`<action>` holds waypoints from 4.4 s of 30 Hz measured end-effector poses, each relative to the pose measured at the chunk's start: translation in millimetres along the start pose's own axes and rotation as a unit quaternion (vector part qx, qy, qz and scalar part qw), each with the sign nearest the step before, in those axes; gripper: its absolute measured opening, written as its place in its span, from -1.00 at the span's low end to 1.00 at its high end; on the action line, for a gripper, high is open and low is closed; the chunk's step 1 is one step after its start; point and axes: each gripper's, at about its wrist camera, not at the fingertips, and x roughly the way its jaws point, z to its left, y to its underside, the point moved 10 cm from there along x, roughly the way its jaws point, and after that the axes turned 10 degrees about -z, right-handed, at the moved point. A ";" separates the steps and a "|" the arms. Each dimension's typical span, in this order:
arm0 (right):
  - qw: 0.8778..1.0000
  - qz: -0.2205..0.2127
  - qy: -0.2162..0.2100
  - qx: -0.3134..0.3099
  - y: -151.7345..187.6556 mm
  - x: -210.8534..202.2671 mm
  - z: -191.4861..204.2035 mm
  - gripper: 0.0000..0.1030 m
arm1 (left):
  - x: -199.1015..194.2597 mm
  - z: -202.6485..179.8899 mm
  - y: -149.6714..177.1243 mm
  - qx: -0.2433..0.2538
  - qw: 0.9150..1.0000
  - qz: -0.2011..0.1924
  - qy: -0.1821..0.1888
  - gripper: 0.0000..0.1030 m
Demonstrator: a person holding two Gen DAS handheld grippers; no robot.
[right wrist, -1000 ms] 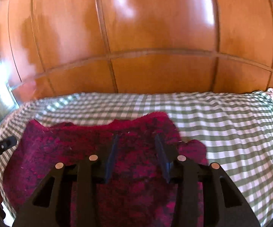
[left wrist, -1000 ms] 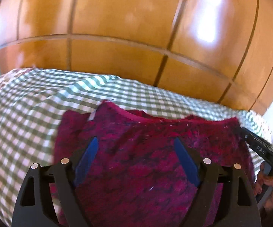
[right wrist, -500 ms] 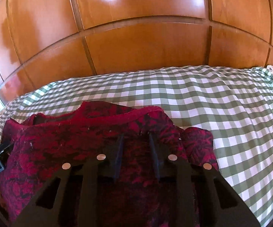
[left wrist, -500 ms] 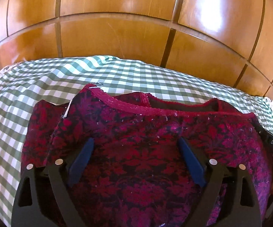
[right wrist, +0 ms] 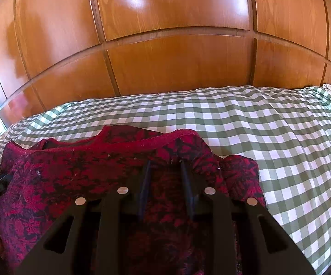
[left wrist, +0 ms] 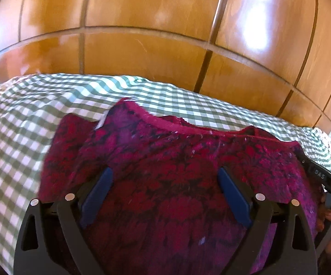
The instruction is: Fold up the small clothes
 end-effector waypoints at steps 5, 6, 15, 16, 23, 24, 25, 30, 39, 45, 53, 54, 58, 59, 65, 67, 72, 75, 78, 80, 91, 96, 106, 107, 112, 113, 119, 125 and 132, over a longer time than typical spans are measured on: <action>1.000 -0.020 -0.013 0.002 -3.7 -7.2 2.4 -0.49 | -21.1 4.6 10.0 0.003 1.000 -0.002 -0.011 0.78; 1.000 -0.026 -0.016 0.005 -4.8 -10.0 2.3 -0.49 | -24.7 4.2 12.5 0.007 1.000 -0.002 -0.014 0.78; 0.999 -0.031 0.007 0.004 -1.3 -51.9 14.0 -0.44 | -30.8 5.4 20.5 0.025 0.999 0.008 -0.028 0.79; 0.999 -0.031 0.005 0.010 0.8 -57.6 14.9 -0.44 | -31.9 5.8 21.3 0.024 0.999 0.008 -0.029 0.79; 1.000 -0.014 0.015 0.001 24.3 -64.6 9.5 -0.43 | -33.9 6.8 22.4 0.020 0.999 0.011 -0.029 0.80; 1.000 -0.018 0.011 0.011 22.3 -68.8 8.8 -0.43 | -35.4 6.6 22.1 0.018 0.999 0.012 -0.028 0.80; 1.000 -0.022 0.004 0.021 19.0 -73.8 9.1 -0.41 | -37.7 6.2 21.7 0.015 0.999 0.012 -0.025 0.80; 0.998 -0.045 -0.020 0.031 10.7 -104.9 20.6 -0.37 | -60.4 11.4 14.5 -0.020 1.000 -0.003 -0.012 0.80; 0.998 -0.026 -0.036 0.053 24.5 -117.1 26.0 -0.40 | -83.0 52.8 19.8 -0.047 0.997 -0.020 -0.050 0.80; 0.997 -0.019 -0.066 0.024 35.4 -130.5 52.2 -0.47 | -86.0 85.9 38.3 -0.095 0.993 0.005 -0.066 0.80; 0.993 -0.003 -0.121 -0.013 51.7 -137.6 89.6 -0.73 | -78.8 87.3 57.5 -0.147 0.988 0.041 0.000 0.80; 0.992 0.000 -0.124 -0.016 54.3 -137.6 92.2 -0.73 | -77.4 87.7 58.4 -0.150 0.988 0.044 0.004 0.80; 0.991 0.010 -0.130 -0.017 62.5 -134.6 96.2 -0.73 | -77.4 88.1 60.3 -0.161 0.986 0.043 0.018 0.80; 0.991 0.014 -0.130 -0.019 65.4 -133.4 96.8 -0.73 | -77.1 88.1 60.6 -0.162 0.986 0.043 0.020 0.80; 0.992 0.060 -0.109 -0.014 94.1 -112.2 87.1 -0.78 | -75.4 84.4 61.8 -0.160 0.986 0.035 0.031 0.91; 0.992 0.058 -0.111 -0.008 96.5 -111.0 87.1 -0.78 | -72.8 81.0 61.4 -0.150 0.987 0.037 0.033 0.92; 0.992 0.054 -0.116 -0.019 97.6 -109.3 87.9 -0.78 | -58.6 82.2 54.7 -0.172 0.983 0.046 0.041 0.92; 0.991 0.054 -0.118 -0.015 98.0 -109.2 87.0 -0.78 | -53.1 80.7 51.1 -0.187 0.980 0.049 0.051 0.91; 0.991 0.053 -0.120 -0.010 99.9 -110.4 88.2 -0.78 | -47.9 81.7 48.9 -0.197 0.976 0.063 0.066 0.82; 0.991 0.054 -0.123 -0.006 100.3 -111.0 88.0 -0.78 | -47.6 86.3 48.2 -0.221 0.970 0.063 0.080 0.78; 0.989 0.060 -0.135 0.013 101.1 -110.0 86.7 -0.78 | -38.2 92.7 47.4 -0.119 0.989 0.082 0.020 0.83; 0.988 0.061 -0.141 0.018 99.4 -110.4 82.3 -0.77 | -28.2 96.6 48.6 -0.138 0.985 0.099 0.038 0.79; 0.988 0.061 -0.143 0.020 99.3 -110.7 81.2 -0.78 | -18.2 87.3 46.2 -0.089 0.990 0.108 0.036 0.53; 0.988 0.062 -0.143 0.019 99.3 -110.4 81.5 -0.78 | -17.6 90.9 46.2 -0.107 0.988 0.106 0.044 0.49; 0.987 0.063 -0.143 0.020 99.4 -111.3 82.0 -0.78 | -34.1 87.0 38.2 -0.111 0.989 0.081 0.055 -0.23; 0.987 0.065 -0.143 0.022 99.5 -111.4 81.6 -0.78 | -37.2 84.1 34.3 -0.109 0.990 0.074 0.055 -0.26; 0.985 0.074 -0.150 0.039 98.1 -108.7 77.4 -0.78 | -67.7 68.6 13.8 -0.105 0.993 0.032 0.053 -0.37; 0.984 0.077 -0.153 0.052 95.4 -109.6 73.6 -0.78 | -90.8 37.2 -16.8 -0.095 0.993 -0.016 0.071 -0.39; 0.985 0.054 -0.154 0.061 79.2 -118.1 65.2 -0.73 | -126.0 -14.5 -50.5 -0.039 0.992 -0.076 0.091 -0.39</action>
